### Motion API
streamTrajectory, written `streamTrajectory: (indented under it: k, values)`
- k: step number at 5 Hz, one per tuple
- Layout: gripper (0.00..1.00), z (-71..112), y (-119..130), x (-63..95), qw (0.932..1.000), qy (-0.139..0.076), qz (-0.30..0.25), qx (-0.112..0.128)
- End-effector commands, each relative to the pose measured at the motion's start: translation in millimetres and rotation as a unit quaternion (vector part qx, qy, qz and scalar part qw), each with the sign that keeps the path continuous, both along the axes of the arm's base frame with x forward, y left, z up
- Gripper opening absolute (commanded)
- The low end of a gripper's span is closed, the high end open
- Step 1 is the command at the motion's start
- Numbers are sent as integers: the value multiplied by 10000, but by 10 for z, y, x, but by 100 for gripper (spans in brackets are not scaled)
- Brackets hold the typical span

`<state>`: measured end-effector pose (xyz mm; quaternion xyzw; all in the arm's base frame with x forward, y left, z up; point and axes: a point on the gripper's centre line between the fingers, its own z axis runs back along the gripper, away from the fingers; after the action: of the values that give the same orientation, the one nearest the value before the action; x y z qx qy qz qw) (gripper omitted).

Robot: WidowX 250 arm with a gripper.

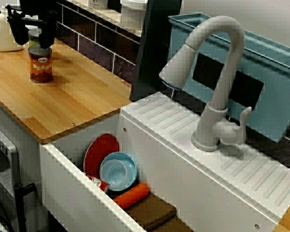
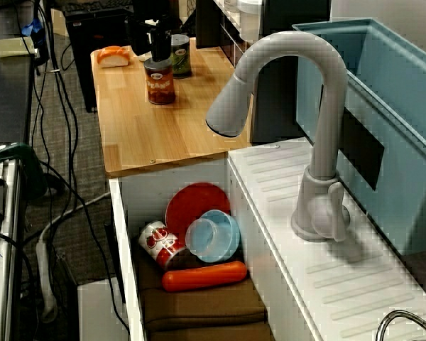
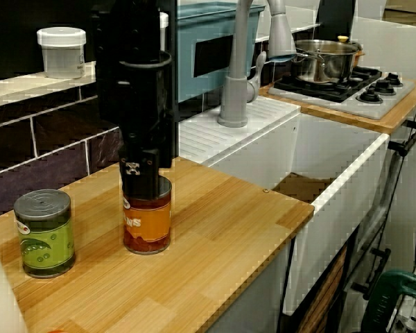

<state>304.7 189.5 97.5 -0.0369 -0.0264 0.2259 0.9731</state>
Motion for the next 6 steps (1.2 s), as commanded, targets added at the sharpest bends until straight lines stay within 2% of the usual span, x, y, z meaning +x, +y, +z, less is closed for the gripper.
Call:
streamTrajectory:
  k: [1,3,5,6]
  values:
    - [100,245,71,-20,9996,-198,69,200]
    - [100,356,102,-21,9987,-310,187,371]
    - [100,435,155,-10,9977,-417,332,413]
    - [100,423,208,-12,9958,-632,568,329]
